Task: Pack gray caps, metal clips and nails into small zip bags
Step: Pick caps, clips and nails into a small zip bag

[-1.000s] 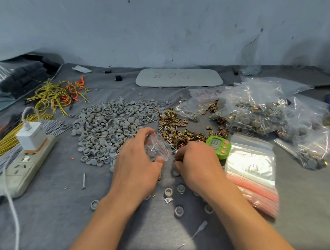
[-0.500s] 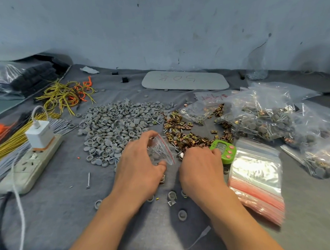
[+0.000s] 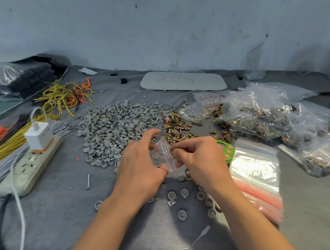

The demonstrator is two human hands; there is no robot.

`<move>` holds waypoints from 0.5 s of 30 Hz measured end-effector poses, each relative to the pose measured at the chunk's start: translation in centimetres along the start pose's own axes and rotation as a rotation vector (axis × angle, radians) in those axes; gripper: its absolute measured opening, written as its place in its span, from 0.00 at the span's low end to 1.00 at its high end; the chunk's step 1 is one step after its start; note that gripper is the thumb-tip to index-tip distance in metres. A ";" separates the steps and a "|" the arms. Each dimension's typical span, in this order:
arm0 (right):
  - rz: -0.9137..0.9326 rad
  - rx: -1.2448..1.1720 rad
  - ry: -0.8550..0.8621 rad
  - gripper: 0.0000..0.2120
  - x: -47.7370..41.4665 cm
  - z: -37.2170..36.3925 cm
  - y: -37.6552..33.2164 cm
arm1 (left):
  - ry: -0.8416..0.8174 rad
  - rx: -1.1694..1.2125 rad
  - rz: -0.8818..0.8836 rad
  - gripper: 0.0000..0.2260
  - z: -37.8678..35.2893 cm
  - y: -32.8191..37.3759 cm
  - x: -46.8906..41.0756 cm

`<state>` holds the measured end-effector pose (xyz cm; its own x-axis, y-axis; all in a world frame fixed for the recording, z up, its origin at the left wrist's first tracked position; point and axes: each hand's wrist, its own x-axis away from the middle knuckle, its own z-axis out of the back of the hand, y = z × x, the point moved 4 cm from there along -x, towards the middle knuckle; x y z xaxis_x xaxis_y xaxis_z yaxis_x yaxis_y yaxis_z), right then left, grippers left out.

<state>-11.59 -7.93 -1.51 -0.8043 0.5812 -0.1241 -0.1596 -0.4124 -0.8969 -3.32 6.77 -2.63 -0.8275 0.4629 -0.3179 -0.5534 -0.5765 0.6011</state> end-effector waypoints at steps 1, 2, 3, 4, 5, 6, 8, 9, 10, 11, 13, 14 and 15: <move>0.005 -0.007 -0.005 0.07 0.0 -0.2 -0.1 | 0.005 -0.008 -0.013 0.39 0.0 0.1 0.1; 0.010 -0.009 0.002 0.08 -0.1 -0.4 -0.2 | 0.008 -0.016 -0.027 0.39 0.0 0.2 0.1; 0.013 -0.003 0.018 0.08 -0.1 -0.5 -0.3 | 0.009 -0.021 -0.039 0.39 0.1 0.3 0.2; 0.012 0.008 0.038 0.07 -0.2 -0.6 -0.4 | 0.005 -0.022 -0.048 0.39 0.1 0.3 0.3; 0.011 0.021 0.052 0.07 -0.3 -0.7 -0.4 | 0.000 -0.021 -0.056 0.40 0.2 0.5 0.3; 0.012 0.025 0.054 0.06 -0.4 -0.8 -0.4 | -0.007 -0.017 -0.062 0.41 0.3 0.7 0.4; 0.023 0.011 0.025 0.04 -0.5 -1.1 -0.3 | -0.022 0.002 -0.079 0.42 0.5 1.2 0.6; 0.033 -0.007 0.007 0.04 -0.5 -1.3 -0.2 | -0.034 0.014 -0.088 0.42 0.5 1.4 0.6; 0.041 -0.030 -0.009 0.04 -0.4 -1.5 -0.2 | -0.044 0.028 -0.093 0.42 0.5 1.5 0.6; 0.047 -0.046 -0.025 0.05 -0.3 -1.8 -0.2 | -0.048 0.044 -0.094 0.41 0.5 1.6 0.6; 0.054 -0.029 -0.066 0.05 -0.1 -2.2 -0.3 | -0.043 0.074 -0.094 0.41 0.5 1.5 0.6; 0.060 0.001 -0.108 0.05 0.0 -2.4 -0.3 | -0.038 0.082 -0.096 0.41 0.5 1.5 0.6; 0.067 0.029 -0.159 0.07 0.1 -2.5 -0.5 | -0.031 0.088 -0.097 0.42 0.4 1.4 0.6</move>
<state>-10.14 -5.96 -2.13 -0.8937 0.4344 -0.1123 -0.1172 -0.4675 -0.8762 -4.58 6.54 -1.65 -0.7664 0.5350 -0.3557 -0.6192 -0.4675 0.6309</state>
